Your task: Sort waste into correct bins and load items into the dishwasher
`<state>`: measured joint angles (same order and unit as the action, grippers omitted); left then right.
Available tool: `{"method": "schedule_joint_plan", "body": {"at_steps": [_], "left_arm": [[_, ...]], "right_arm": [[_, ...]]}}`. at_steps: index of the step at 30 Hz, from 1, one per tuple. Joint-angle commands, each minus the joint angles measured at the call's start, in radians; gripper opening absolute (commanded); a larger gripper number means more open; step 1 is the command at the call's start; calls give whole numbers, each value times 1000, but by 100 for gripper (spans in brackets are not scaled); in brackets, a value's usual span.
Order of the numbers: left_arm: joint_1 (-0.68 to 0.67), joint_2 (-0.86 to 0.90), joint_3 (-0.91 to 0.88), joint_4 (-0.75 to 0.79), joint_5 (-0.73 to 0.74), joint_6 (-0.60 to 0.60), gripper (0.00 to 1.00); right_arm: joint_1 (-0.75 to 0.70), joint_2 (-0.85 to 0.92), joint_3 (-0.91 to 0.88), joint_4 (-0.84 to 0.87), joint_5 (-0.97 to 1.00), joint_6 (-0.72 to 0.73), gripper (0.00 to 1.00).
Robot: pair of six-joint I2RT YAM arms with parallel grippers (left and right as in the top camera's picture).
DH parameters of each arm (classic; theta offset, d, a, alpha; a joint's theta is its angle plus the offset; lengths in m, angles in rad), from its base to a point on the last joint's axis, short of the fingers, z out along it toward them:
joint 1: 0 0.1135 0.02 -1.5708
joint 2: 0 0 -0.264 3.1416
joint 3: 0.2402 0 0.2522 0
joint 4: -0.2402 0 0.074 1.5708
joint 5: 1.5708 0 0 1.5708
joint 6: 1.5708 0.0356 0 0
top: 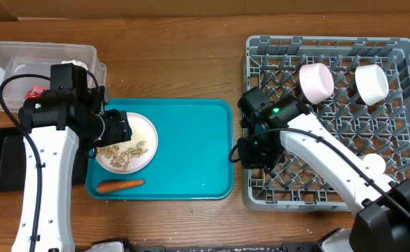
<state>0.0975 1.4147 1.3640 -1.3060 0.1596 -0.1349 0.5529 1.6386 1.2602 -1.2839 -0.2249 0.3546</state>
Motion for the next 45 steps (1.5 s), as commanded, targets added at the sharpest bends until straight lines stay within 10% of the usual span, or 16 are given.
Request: {"method": "schedule_joint_plan", "body": {"at_steps": [1, 11, 45], "left_arm": [[-9, 5, -2, 0, -6, -3, 73], [-9, 5, -2, 0, -6, -3, 73], [-9, 5, -2, 0, -6, 0, 73]], "right_arm": [[2, -5, -5, -5, 49, 21, 13], [2, -5, -1, 94, -243, -100, 13], [86, -4, -141, 181, -61, 43, 13]]}}
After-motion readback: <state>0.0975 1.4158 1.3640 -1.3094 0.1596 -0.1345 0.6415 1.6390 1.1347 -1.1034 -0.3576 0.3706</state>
